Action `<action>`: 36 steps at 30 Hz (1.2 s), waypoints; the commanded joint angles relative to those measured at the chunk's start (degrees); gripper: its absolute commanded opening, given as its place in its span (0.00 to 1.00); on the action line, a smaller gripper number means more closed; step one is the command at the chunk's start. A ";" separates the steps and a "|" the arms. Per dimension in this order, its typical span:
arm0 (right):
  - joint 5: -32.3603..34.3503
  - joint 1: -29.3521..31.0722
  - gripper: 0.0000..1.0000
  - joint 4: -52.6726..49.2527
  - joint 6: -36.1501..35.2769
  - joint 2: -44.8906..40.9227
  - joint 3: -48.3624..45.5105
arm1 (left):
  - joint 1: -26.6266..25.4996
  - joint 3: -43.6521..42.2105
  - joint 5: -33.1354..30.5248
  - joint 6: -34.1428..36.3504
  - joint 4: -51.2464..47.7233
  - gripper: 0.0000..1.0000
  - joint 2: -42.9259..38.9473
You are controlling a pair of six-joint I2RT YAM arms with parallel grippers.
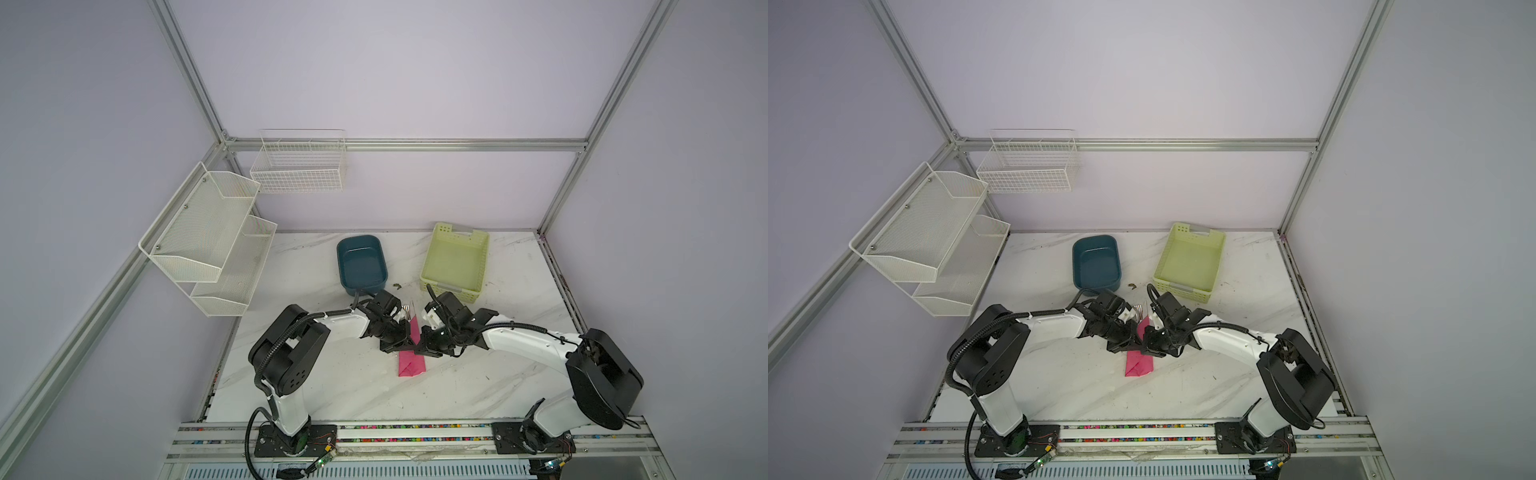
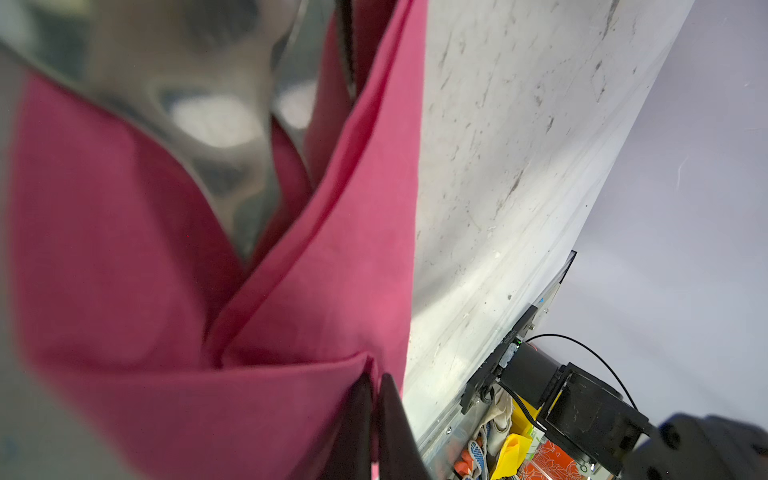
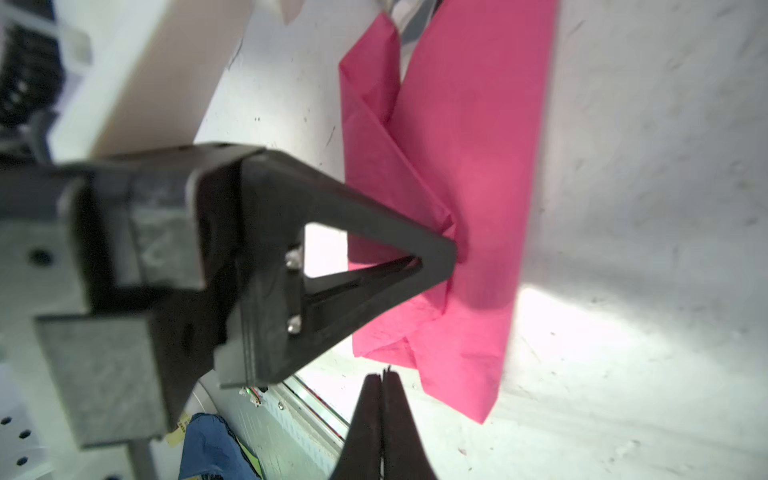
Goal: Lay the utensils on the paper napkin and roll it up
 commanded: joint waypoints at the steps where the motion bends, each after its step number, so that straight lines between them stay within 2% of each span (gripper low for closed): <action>1: -1.12 -0.14 0.21 -1.58 -1.65 0.64 -1.96 | -0.34 2.94 -1.98 1.61 -3.12 0.08 -0.10; 4: -0.37 -0.14 0.23 -1.58 -2.05 1.56 -2.36 | -0.34 3.19 -1.98 1.53 -3.11 0.08 -0.21; 10: 0.07 -0.14 0.20 -1.41 -2.89 3.13 -2.84 | -0.33 3.51 -2.16 1.34 -3.16 0.08 -0.61; 14: 0.15 -0.14 0.27 -1.58 -3.85 4.34 -2.93 | -0.34 3.71 -2.25 1.26 -3.19 0.08 -0.94; 19: 0.41 -0.18 0.30 -2.20 -4.94 5.90 -2.47 | -0.34 3.79 -2.25 1.26 -3.43 0.08 -0.98; 36: 1.44 -0.14 0.29 -2.85 -5.48 7.30 -2.97 | -0.34 7.50 -2.66 -0.63 -3.67 0.08 -4.06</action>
